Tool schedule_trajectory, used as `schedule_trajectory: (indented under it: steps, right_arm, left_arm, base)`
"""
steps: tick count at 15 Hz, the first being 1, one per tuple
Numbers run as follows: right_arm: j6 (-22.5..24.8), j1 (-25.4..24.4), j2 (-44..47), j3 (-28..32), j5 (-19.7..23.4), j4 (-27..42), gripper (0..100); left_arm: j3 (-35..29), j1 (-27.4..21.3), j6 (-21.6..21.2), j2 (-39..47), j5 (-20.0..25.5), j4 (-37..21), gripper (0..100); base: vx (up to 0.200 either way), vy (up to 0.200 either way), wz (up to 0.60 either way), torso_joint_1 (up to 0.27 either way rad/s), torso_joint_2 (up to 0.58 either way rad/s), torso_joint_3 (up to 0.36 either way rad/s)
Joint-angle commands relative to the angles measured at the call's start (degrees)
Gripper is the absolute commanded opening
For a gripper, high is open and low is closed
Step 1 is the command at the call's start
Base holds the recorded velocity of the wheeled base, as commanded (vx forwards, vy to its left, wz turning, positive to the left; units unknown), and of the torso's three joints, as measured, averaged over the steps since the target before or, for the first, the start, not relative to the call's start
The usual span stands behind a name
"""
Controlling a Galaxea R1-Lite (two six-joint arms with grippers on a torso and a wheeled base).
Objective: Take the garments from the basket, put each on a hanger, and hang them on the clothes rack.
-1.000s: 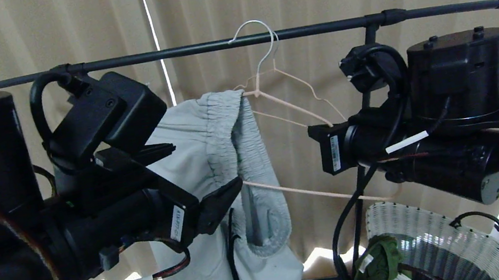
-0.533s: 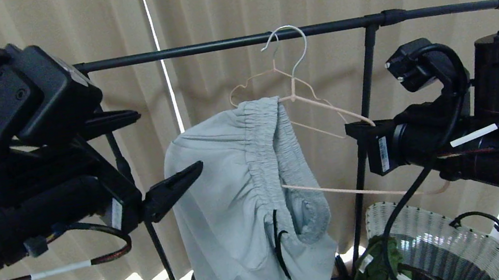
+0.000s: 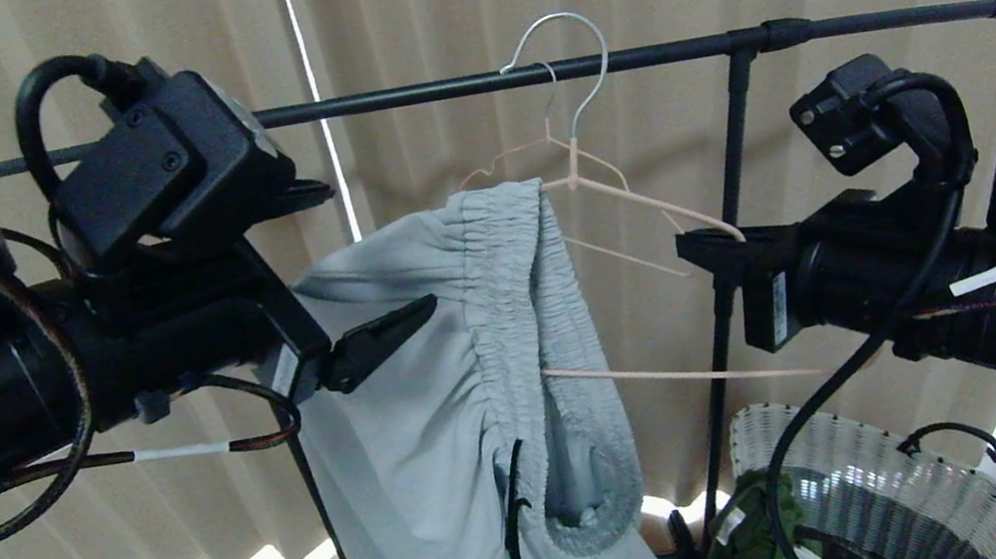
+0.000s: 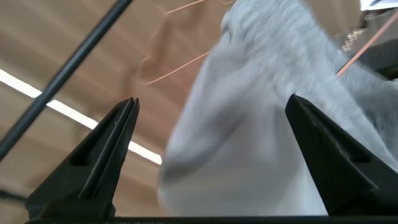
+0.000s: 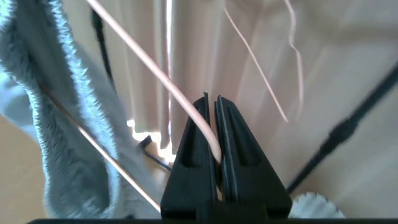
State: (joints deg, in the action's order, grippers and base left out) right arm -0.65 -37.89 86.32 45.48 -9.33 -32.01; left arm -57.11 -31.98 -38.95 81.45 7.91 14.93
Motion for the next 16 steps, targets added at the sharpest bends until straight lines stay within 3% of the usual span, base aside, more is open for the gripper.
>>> schedule_trajectory:
  steps: [1, 8, 9, 16]
  right_arm:
    - [0.3, -0.5, -0.1, -1.1, 1.2, -0.8, 0]
    - [3.1, -2.5, -2.1, -2.9, 6.1, -1.6, 0]
    - [3.1, -2.5, -2.3, -3.0, 6.4, -1.6, 0]
    - [3.1, -2.5, -2.8, -3.0, 7.4, -1.6, 0]
  left_arm:
    - [-0.7, 0.3, 0.0, 2.4, 0.1, 0.2, 100]
    - [-0.4, 0.4, -0.1, 2.5, 0.1, 0.1, 100]
    - [-0.4, 0.5, -0.1, 2.5, 0.1, 0.1, 0]
    - [1.7, 0.6, 0.2, 2.1, 0.0, 0.4, 0]
  base:
    - [0.0, 0.0, 0.0, 0.0, 0.0, 0.0]
    - [0.0, 0.0, 0.0, 0.0, 0.0, 0.0]
    - [0.0, 0.0, 0.0, 0.0, 0.0, 0.0]
    - [0.0, 0.0, 0.0, 0.0, 0.0, 0.0]
